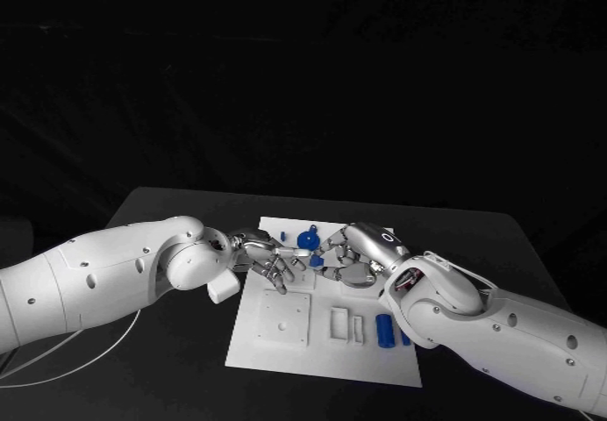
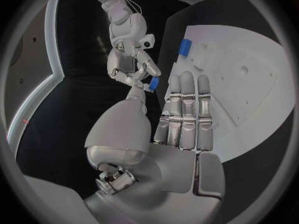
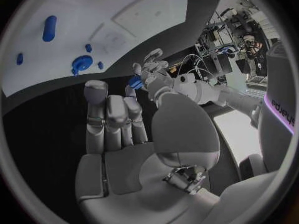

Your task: Assemble the parts on the task board

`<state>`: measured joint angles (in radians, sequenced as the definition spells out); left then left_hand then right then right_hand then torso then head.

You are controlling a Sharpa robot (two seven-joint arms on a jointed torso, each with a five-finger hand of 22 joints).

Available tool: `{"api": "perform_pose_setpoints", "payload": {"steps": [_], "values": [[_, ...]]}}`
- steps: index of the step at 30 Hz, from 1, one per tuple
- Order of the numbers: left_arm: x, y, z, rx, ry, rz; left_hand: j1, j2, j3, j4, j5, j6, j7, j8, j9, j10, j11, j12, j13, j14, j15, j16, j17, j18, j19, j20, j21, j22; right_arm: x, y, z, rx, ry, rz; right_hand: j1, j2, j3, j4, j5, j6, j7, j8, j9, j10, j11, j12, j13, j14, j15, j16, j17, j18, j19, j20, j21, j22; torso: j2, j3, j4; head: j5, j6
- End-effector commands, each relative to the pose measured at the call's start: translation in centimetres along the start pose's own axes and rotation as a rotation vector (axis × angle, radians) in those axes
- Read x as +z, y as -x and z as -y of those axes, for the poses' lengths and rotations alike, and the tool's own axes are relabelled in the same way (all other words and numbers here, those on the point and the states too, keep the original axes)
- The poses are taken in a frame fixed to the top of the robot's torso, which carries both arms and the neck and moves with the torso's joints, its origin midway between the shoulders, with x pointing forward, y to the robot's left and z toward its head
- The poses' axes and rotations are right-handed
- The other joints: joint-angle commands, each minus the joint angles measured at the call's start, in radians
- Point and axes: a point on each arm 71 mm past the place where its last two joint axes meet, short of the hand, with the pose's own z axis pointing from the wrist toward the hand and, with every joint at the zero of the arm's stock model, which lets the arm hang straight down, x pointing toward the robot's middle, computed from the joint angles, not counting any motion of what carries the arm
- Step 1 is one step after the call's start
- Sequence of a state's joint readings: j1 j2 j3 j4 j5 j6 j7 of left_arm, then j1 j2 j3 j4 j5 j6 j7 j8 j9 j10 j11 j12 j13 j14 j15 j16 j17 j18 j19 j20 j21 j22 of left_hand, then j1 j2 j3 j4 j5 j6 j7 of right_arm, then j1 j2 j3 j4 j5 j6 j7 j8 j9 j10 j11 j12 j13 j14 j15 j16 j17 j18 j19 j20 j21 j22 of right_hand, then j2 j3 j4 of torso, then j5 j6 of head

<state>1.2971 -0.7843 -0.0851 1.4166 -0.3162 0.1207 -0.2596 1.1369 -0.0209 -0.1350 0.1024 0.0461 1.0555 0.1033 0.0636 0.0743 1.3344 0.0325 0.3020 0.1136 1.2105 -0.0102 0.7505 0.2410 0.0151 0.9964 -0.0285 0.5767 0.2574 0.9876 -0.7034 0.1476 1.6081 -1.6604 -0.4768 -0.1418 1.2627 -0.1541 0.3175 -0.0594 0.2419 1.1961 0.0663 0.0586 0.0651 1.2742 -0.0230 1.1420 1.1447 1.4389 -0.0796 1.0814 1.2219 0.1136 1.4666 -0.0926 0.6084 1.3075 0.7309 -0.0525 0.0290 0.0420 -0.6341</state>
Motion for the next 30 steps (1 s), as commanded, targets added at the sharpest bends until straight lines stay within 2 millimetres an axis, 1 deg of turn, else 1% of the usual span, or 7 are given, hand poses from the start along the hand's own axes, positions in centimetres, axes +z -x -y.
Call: {"api": "perform_pose_setpoints", "payload": {"steps": [1, 4, 10, 16, 22, 25, 30], "values": [[0.06, -0.59, 0.67, -0.03, -0.066, -0.057, 0.001, 0.012, -0.002, -0.005, 0.002, -0.008, 0.004, 0.0, -0.002, -0.007, 0.001, -0.004, -0.001, -0.006, 0.001, -0.005, -0.001, -0.015, -0.007, 0.0, -0.006, -0.001, 0.02, -0.27, -0.21, -0.011, 0.017, -0.022, 0.004, 0.0, -0.007, 0.003, 0.003, 0.002, -0.001, 0.003, -0.001, 0.009, 0.0, -0.002, 0.002, 0.004, 0.0, -0.006, 0.0, -0.011, 0.049, -0.006, 0.005, 0.033, -0.001, 0.0, 0.0004, 0.0, -0.002], [0.12, -0.69, 0.81, -0.037, -0.078, -0.062, 0.003, 0.016, -0.001, -0.007, 0.002, -0.023, 0.006, 0.001, -0.004, -0.006, 0.001, -0.002, -0.001, -0.005, 0.0, -0.003, -0.001, -0.015, -0.005, -0.001, -0.006, -0.001, 0.02, -0.34, -0.3, -0.01, 0.02, -0.025, 0.004, 0.0, -0.007, 0.003, 0.003, 0.002, -0.001, 0.003, -0.001, 0.009, 0.0, -0.002, 0.002, 0.004, 0.0, -0.006, 0.0, -0.011, 0.049, -0.006, 0.005, 0.033, -0.001, -0.0006, 0.0012, -0.002, -0.003], [0.22, -1.04, 0.95, -0.031, -0.083, -0.084, 0.009, 0.027, -0.002, -0.015, 0.003, -0.018, 0.006, 0.003, -0.002, -0.007, 0.001, -0.001, -0.001, -0.006, 0.001, -0.002, -0.001, -0.015, -0.006, 0.0, -0.006, 0.0, 0.06, -0.43, -0.44, -0.008, 0.023, -0.026, 0.004, 0.0, -0.007, 0.003, 0.003, 0.002, -0.001, 0.003, -0.001, 0.009, 0.0, -0.002, 0.002, 0.004, 0.0, -0.006, 0.0, -0.011, 0.049, -0.006, 0.005, 0.033, 0.0, -0.0002, 0.0005, -0.001, -0.005], [0.28, -1.35, 1.0, -0.022, -0.079, -0.106, 0.022, 0.055, -0.012, -0.041, 0.003, -0.003, 0.001, 0.002, -0.002, -0.009, -0.001, 0.003, 0.0, -0.008, 0.0, 0.0, -0.002, -0.015, -0.008, -0.001, -0.004, 0.002, 0.1, -0.53, -0.57, -0.004, 0.026, -0.028, 0.004, 0.0, -0.007, 0.003, 0.003, 0.002, -0.001, 0.003, -0.001, 0.009, 0.0, -0.002, 0.002, 0.004, 0.0, -0.006, 0.0, -0.011, 0.049, -0.006, 0.005, 0.033, -0.001, -0.0005, -0.0009, -0.002, -0.005], [0.32, -1.46, 1.02, -0.018, -0.076, -0.114, 0.035, 0.081, -0.015, -0.074, 0.006, 0.002, 0.0, 0.002, -0.001, -0.013, -0.002, 0.011, 0.002, -0.009, -0.001, 0.004, -0.003, -0.015, -0.012, 0.0, 0.001, 0.005, 0.13, -0.57, -0.67, -0.001, 0.028, -0.028, 0.005, 0.002, -0.008, 0.003, 0.003, 0.002, -0.001, 0.003, -0.001, 0.01, 0.0, -0.002, 0.004, 0.005, 0.0, -0.007, 0.001, -0.011, 0.049, -0.007, 0.004, 0.032, -0.001, 0.0007, 0.0006, -0.002, -0.005], [0.34, -1.47, 1.01, -0.014, -0.073, -0.115, 0.044, 0.091, -0.008, -0.085, 0.022, 0.01, -0.002, 0.002, 0.0, -0.015, -0.004, 0.014, 0.003, -0.009, -0.001, 0.007, -0.004, -0.015, -0.013, -0.001, 0.004, 0.006, 0.13, -0.58, -0.71, 0.001, 0.03, -0.027, 0.005, 0.002, -0.008, 0.003, 0.003, 0.002, -0.001, 0.003, -0.001, 0.01, 0.0, -0.002, 0.004, 0.005, 0.0, -0.007, 0.001, -0.011, 0.049, -0.007, 0.004, 0.032, 0.0, 0.0006, 0.0005, -0.002, -0.007], [0.36, -1.47, 0.99, -0.011, -0.07, -0.111, 0.054, 0.105, -0.003, -0.103, 0.071, 0.036, -0.008, 0.002, 0.003, -0.016, -0.008, 0.018, 0.004, -0.009, -0.003, 0.01, -0.005, -0.015, -0.014, -0.002, 0.009, 0.007, 0.13, -0.58, -0.77, 0.004, 0.031, -0.026, 0.005, 0.002, -0.008, 0.003, 0.003, 0.002, -0.001, 0.003, -0.001, 0.01, 0.0, -0.002, 0.004, 0.005, 0.0, -0.007, 0.001, -0.011, 0.049, -0.007, 0.004, 0.032, 0.0, 0.0005, -0.0002, -0.002, -0.005]]}}
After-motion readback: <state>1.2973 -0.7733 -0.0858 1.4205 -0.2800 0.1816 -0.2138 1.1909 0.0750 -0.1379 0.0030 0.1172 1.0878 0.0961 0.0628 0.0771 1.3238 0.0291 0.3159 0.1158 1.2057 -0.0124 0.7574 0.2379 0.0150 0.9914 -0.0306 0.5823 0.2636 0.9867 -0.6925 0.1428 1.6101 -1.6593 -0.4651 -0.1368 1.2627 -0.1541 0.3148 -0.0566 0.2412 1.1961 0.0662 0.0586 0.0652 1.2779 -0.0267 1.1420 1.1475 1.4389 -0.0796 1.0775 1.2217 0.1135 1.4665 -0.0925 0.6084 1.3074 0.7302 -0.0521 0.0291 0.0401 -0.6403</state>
